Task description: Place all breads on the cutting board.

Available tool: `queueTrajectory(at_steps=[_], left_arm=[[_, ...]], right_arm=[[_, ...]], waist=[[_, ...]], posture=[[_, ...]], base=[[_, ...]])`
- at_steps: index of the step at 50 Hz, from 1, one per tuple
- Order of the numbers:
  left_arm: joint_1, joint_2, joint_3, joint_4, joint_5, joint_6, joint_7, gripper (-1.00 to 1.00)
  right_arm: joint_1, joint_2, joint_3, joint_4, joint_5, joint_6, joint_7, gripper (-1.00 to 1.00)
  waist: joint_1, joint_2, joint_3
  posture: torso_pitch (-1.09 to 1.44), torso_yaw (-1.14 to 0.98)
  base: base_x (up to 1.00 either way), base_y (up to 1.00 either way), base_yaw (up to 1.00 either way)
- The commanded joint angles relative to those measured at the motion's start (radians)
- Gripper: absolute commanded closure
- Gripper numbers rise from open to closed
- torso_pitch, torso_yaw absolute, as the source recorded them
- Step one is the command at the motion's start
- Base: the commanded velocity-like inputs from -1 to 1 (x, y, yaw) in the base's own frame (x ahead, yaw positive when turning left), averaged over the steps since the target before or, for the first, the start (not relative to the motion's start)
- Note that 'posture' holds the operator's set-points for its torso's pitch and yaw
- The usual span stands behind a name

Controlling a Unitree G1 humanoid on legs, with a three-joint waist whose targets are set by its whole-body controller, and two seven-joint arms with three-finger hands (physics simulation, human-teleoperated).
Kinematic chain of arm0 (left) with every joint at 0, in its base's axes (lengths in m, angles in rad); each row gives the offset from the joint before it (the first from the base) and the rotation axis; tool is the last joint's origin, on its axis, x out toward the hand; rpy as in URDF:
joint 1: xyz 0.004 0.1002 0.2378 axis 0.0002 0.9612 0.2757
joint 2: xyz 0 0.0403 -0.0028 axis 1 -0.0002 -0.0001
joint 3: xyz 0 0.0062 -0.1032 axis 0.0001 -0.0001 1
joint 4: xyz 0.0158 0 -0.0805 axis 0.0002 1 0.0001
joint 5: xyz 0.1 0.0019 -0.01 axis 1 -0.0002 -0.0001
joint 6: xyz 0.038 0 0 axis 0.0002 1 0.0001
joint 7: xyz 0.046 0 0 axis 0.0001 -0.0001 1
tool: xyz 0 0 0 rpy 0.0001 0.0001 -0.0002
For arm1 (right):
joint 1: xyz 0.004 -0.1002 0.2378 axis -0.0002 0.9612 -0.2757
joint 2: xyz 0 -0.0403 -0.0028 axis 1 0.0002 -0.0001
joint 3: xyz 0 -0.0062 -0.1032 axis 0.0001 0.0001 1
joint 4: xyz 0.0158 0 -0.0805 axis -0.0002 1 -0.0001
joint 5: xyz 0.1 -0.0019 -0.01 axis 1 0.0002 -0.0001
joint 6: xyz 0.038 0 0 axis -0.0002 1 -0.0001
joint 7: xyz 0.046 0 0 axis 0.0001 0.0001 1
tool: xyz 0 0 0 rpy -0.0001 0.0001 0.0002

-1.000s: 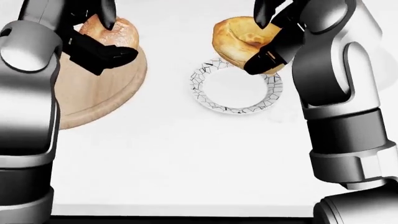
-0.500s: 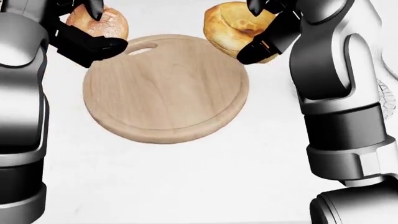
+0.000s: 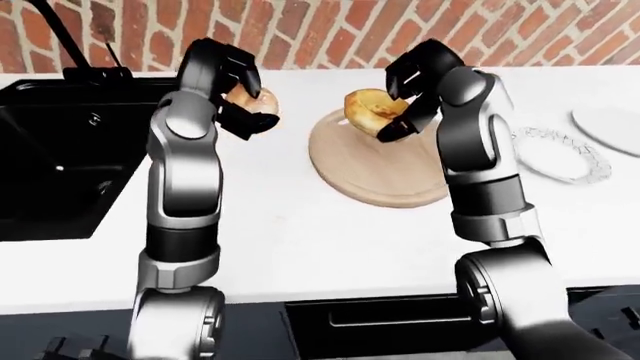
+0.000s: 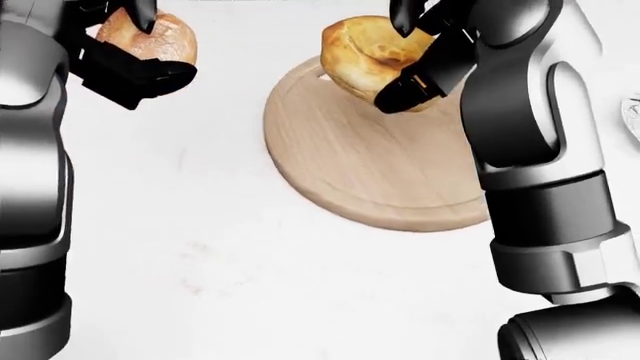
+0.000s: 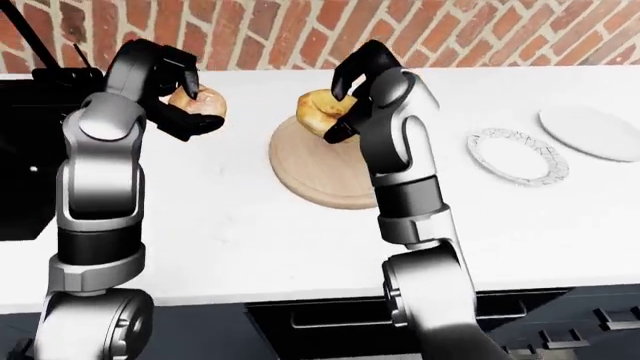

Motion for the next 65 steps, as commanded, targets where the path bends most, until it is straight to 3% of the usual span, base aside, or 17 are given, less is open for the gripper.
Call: queueTrajectory(at_steps=[1,5,7,14,21,30,37,46,57,65], left_arm=[[-0.042,-0.001,-0.009,-0.034,0.001,-0.034,0.006,1.0],[-0.049,-0.006,-0.013,-0.032,0.006,-0.033,0.006,1.0],[-0.049,-0.008,-0.016,-0.033,0.009,-0.032,0.004,1.0],[-0.039,-0.018,-0.019,-0.051,0.021,-0.032,-0.003,1.0],[-0.037,-0.022,-0.019,-0.058,0.025,-0.031,-0.007,1.0],[-0.026,-0.021,-0.015,-0.06,0.023,-0.041,-0.004,1.0],[-0.032,-0.023,-0.021,-0.072,0.033,-0.027,-0.014,1.0],[-0.039,-0.031,-0.025,-0.064,0.043,-0.031,-0.015,1.0],[-0.038,-0.03,-0.021,-0.053,0.039,-0.042,-0.01,1.0],[-0.035,-0.028,-0.021,-0.061,0.039,-0.037,-0.011,1.0]], right_arm=[[-0.045,-0.026,-0.022,-0.042,-0.016,-0.011,-0.015,1.0],[-0.041,-0.035,-0.026,-0.056,-0.018,-0.004,-0.007,1.0],[-0.036,-0.037,-0.028,-0.062,-0.019,-0.003,-0.005,1.0],[-0.024,-0.065,-0.039,-0.075,-0.025,0.013,-0.008,1.0],[-0.029,-0.086,-0.031,-0.024,-0.064,0.001,-0.044,1.0],[-0.013,-0.106,-0.025,0.021,-0.164,-0.006,-0.066,1.0],[0.003,-0.126,-0.052,0.039,-0.197,-0.02,-0.069,1.0],[0.02,-0.165,-0.083,0.14,-0.156,-0.056,-0.135,1.0],[0.025,-0.164,-0.07,0.246,-0.115,-0.089,-0.207,1.0],[0.043,-0.155,-0.056,0.243,-0.11,-0.1,-0.196,1.0]], waist=[[-0.015,0.001,-0.041],[-0.007,-0.034,-0.034],[0.002,-0.077,-0.04],[-0.006,-0.041,-0.057],[-0.02,-0.028,-0.062],[-0.02,-0.031,-0.065],[-0.017,-0.033,-0.063],[-0.015,-0.036,-0.063],[-0.017,-0.037,-0.063],[-0.016,-0.037,-0.063]], posture=[[0.0,0.0],[0.0,0.0],[0.0,0.0],[0.0,0.0],[0.0,0.0],[0.0,0.0],[0.0,0.0],[0.0,0.0],[0.0,0.0],[0.0,0.0]], base=[[0.0,0.0,0.0],[0.0,0.0,0.0],[0.0,0.0,0.0],[0.0,0.0,0.0],[0.0,0.0,0.0],[0.0,0.0,0.0],[0.0,0.0,0.0],[0.0,0.0,0.0],[0.0,0.0,0.0],[0.0,0.0,0.0]])
